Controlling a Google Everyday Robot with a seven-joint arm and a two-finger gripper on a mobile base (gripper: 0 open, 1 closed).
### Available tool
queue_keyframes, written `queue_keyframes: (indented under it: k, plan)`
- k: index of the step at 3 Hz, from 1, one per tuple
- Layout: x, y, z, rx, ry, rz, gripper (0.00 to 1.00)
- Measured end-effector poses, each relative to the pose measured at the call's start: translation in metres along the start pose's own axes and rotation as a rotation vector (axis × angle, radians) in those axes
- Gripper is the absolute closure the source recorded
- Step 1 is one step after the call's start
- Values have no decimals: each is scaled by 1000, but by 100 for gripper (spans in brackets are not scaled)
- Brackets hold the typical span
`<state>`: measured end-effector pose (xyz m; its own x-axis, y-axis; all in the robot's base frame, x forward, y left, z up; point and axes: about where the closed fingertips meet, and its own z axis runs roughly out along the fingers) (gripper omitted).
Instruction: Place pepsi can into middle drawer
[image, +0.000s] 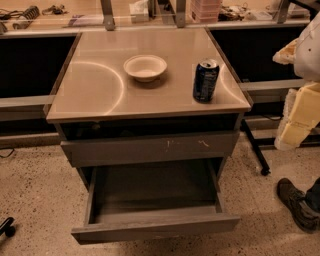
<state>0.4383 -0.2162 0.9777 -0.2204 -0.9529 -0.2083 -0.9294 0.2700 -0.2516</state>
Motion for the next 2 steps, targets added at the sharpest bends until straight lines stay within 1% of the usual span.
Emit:
queue_keyframes:
  k: [1,2]
  plan:
    - [0,0,0,0,0,0,0]
    - [-2,-8,1,23,-11,9,0]
